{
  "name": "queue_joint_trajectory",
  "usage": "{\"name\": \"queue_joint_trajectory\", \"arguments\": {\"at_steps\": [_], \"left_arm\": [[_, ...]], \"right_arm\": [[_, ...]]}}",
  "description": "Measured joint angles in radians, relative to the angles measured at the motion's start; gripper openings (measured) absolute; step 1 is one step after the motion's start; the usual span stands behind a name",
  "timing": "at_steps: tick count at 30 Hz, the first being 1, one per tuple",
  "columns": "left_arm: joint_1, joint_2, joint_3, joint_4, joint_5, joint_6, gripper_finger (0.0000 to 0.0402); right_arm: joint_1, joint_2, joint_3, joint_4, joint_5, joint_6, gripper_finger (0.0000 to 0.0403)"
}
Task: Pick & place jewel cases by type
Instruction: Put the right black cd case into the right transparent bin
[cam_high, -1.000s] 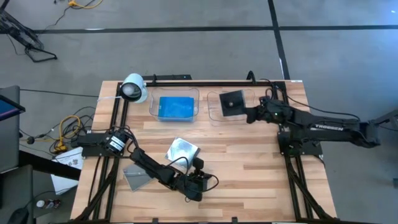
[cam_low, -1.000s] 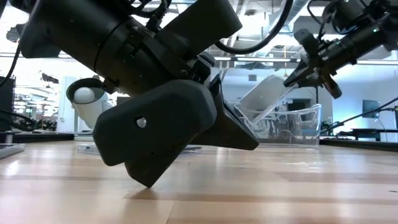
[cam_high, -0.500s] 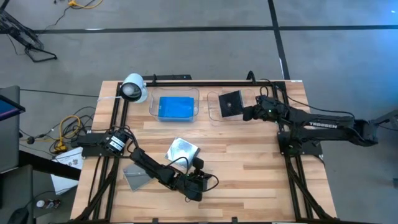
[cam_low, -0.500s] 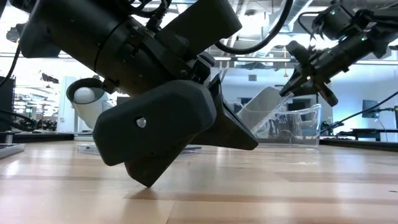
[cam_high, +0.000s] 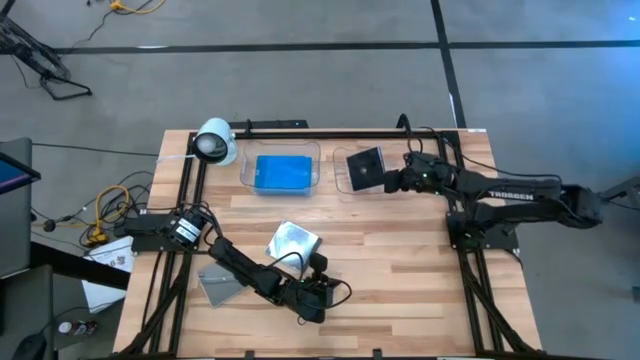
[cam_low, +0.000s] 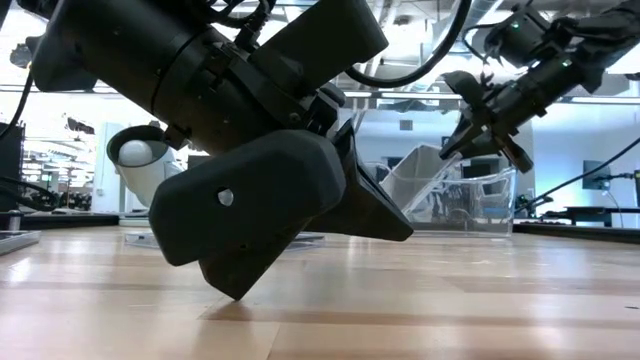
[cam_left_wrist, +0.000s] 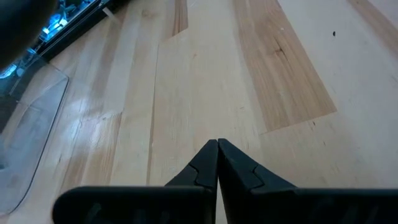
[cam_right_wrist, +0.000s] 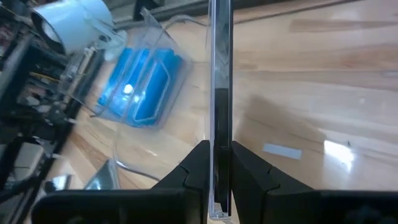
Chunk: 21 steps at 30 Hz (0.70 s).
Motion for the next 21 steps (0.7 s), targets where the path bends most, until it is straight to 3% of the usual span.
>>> {"name": "queue_joint_trajectory", "arguments": {"at_steps": [12,21], "left_arm": [[0.000,0.000,0.000,-0.002,0.000,0.000,0.0000],[0.000,0.000,0.000,-0.006,-0.017,0.000,0.0000]], "right_arm": [[0.002,0.132,0.115,-0.058,-0.025,-0.003,0.0044],[0.018,0.142,0.131,-0.117,-0.018,0.065,0.0042]]}}
